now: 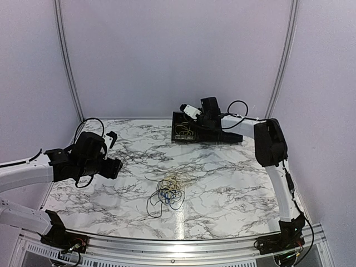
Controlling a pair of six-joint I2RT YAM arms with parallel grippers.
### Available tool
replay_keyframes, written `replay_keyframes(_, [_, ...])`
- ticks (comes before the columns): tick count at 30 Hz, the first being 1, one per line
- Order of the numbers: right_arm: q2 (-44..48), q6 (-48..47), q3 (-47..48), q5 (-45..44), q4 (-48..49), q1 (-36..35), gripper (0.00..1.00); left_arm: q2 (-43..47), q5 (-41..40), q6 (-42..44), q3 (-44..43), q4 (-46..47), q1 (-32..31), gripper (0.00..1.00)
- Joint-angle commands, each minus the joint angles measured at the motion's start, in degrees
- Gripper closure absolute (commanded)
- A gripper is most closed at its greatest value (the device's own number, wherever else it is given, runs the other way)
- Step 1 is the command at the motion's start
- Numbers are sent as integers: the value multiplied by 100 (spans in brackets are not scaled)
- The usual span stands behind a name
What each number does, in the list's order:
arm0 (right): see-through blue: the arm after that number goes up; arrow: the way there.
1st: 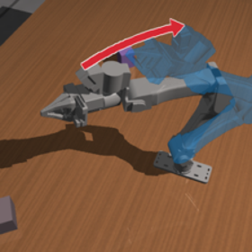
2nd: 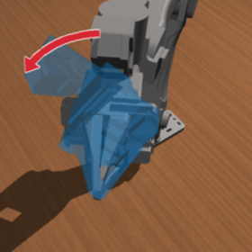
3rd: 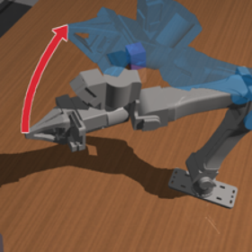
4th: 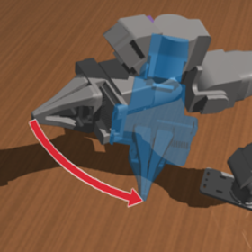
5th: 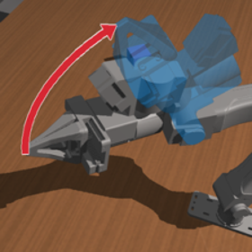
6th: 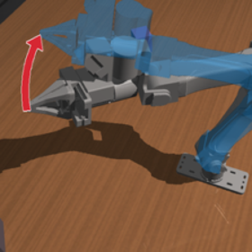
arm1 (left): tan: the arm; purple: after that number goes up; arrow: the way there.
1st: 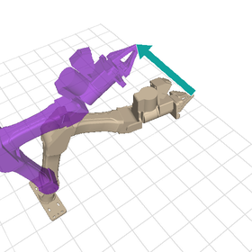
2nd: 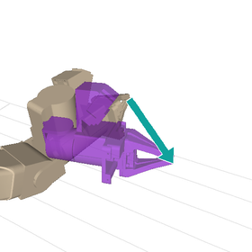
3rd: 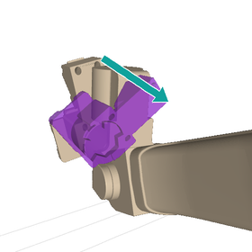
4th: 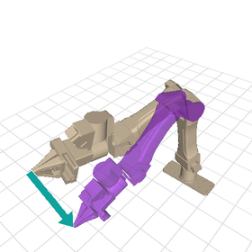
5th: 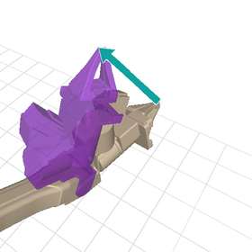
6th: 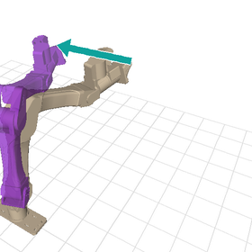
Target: Untangle the cables
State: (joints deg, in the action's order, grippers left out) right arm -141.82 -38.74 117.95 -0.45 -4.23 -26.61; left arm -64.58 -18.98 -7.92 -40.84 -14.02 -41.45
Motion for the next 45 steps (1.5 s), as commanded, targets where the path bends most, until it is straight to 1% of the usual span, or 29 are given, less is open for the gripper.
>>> replay_keyframes(1, [1001,-276,-533,238,-496,37,38,99,189,-22,-60,49,14,21])
replay_keyframes(5, [1494,-393,-1034,408,-812,69,33,132,308,-20,-67,48,-2,20])
replay_keyframes(11, [2028,-412,-1605,647,-1292,76,33,221,357,3,-45,49,-53,20])
replay_keyframes(15, [2853,-159,-2611,1187,-1155,70,33,177,357,169,-19,53,-135,21])
replay_keyframes(17, [3488,59,-3194,1585,-1001,68,33,141,451,151,-47,80,-161,23])
replay_keyframes(20, [4247,234,-4008,2453,-984,68,37,61,740,-115,-42,232,-232,31])
replay_keyframes(22, [4693,271,-4509,3115,-1053,60,42,-66,1035,-564,-14,400,-308,39])
replay_keyframes(23, [4882,271,-4773,3415,-1069,34,44,-129,1178,-798,28,510,-405,41])
replay_keyframes(25, [5211,245,-5245,3788,-1056,-69,49,-250,1226,-1123,104,783,-809,42])
replay_keyframes(27, [5458,282,-5693,3843,-929,-244,53,-392,1080,-1370,134,1062,-1279,41])
replay_keyframes(29, [5583,383,-6019,3789,-724,-443,57,-571,1072,-1598,160,1497,-1609,40])
replay_keyframes(31, [5536,450,-6223,3755,-546,-573,57,-796,1072,-1770,181,1918,-1781,39])
replay_keyframes(33, [5372,515,-6284,3726,-488,-641,57,-1096,1014,-1922,146,2302,-1895,37])
replay_keyframes(35, [5212,496,-6302,3745,-488,-672,54,-1549,859,-2066,31,2561,-1954,34])
replay_keyframes(37, [5118,307,-6370,3578,-436,-746,51,-1973,517,-2140,-220,2585,-1995,29])
replay_keyframes(40, [5006,160,-6297,3080,-393,-869,47,-2514,349,-2143,-649,2482,-1998,26])
replay_keyframes(42, [4854,496,-6083,2867,-435,-874,46,-2784,260,-2120,-945,2383,-1998,26])
replay_keyframes(44, [4733,721,-5980,2916,-479,-880,44,-2974,213,-2070,-1115,2389,-1998,26])
replay_keyframes(45, [4688,869,-5969,3023,-471,-872,41,-3072,211,-2026,-1190,2422,-1991,26])
